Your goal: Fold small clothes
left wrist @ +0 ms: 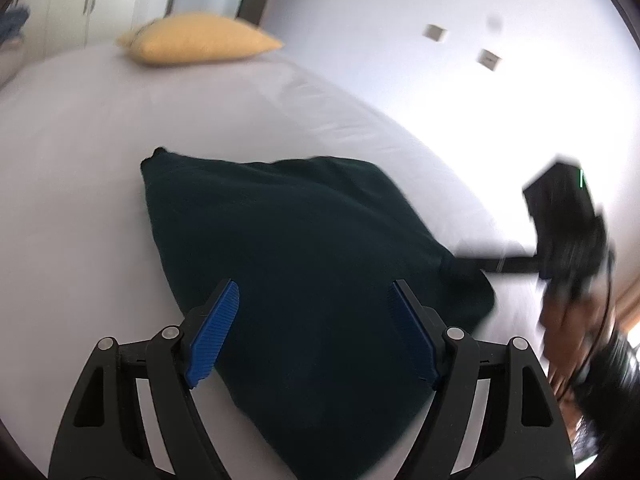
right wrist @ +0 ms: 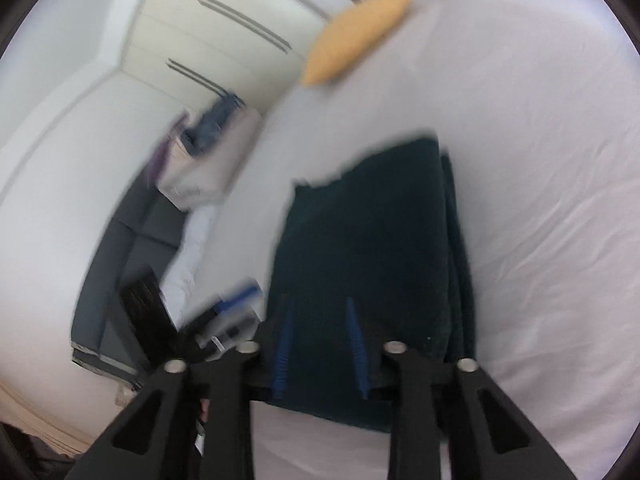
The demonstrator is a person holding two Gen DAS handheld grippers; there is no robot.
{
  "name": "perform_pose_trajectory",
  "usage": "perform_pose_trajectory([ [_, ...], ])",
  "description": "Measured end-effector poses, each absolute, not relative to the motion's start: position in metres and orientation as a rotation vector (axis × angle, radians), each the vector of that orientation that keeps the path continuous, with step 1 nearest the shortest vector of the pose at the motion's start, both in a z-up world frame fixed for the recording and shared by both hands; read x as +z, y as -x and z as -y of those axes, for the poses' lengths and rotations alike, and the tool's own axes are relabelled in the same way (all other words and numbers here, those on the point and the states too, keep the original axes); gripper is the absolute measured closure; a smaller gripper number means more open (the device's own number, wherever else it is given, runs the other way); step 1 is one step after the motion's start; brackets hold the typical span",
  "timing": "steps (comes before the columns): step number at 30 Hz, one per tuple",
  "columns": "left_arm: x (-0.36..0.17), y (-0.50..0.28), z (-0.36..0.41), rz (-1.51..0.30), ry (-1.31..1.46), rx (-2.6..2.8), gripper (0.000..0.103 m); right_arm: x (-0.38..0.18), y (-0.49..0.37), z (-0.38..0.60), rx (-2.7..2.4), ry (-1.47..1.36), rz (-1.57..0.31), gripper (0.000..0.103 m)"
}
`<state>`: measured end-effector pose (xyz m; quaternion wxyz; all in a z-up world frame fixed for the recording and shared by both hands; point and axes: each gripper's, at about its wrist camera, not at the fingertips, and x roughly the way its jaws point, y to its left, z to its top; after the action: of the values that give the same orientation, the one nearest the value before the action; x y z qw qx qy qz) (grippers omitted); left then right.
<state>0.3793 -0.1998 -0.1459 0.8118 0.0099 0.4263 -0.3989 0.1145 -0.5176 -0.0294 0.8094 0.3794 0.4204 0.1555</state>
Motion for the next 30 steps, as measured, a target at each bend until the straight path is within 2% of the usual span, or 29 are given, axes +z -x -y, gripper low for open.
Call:
perform_pose_trajectory([
  [1,-0.149,-0.39,0.202,-0.93,-0.004,-0.832,0.027,-0.043,-0.12,0.516,0.321,-0.821,-0.934,0.085],
  [3,-0.157,-0.404,0.209,-0.963,0.0,-0.809,0.028,-0.067,-0.125,0.521,0.275,-0.822,-0.982,0.103],
  [5,-0.172,-0.41,0.221,-1.019,-0.052,-0.774,0.028,-0.082,-0.122,0.533,0.276,-0.891,-0.959,0.103],
  [9,-0.183,-0.391,0.237,-0.932,-0.198,-0.714,0.028,-0.088,-0.102,0.537,0.273,-0.891,-0.938,0.103],
  [15,-0.187,-0.385,0.237,-0.908,-0.234,-0.712,0.027,-0.102,-0.068,0.54,0.248,-0.947,-0.892,0.103],
  [21,-0.19,-0.361,0.244,-0.847,-0.317,-0.673,0.027,-0.088,-0.062,0.531,0.203,-0.848,-0.901,0.103],
  [24,-0.177,-0.357,0.227,-0.855,-0.274,-0.669,0.027,-0.062,-0.059,0.528,0.168,-0.742,-0.906,0.102],
  [25,-0.169,-0.355,0.214,-0.842,-0.251,-0.632,0.027,-0.052,-0.051,0.531,0.166,-0.724,-0.893,0.091],
  [26,-0.163,-0.355,0.203,-0.826,-0.231,-0.601,0.027,-0.04,-0.045,0.537,0.167,-0.718,-0.864,0.066],
  [27,-0.159,-0.357,0.189,-0.815,-0.192,-0.567,0.027,-0.028,-0.04,0.545,0.147,-0.705,-0.826,0.052],
  [28,-0.156,-0.36,0.177,-0.818,-0.15,-0.539,0.027,-0.017,-0.036,0.552,0.114,-0.68,-0.791,0.032],
  [30,-0.151,-0.369,0.158,-0.838,-0.062,-0.51,0.027,-0.004,-0.038,0.562,0.072,-0.628,-0.768,0.031],
])
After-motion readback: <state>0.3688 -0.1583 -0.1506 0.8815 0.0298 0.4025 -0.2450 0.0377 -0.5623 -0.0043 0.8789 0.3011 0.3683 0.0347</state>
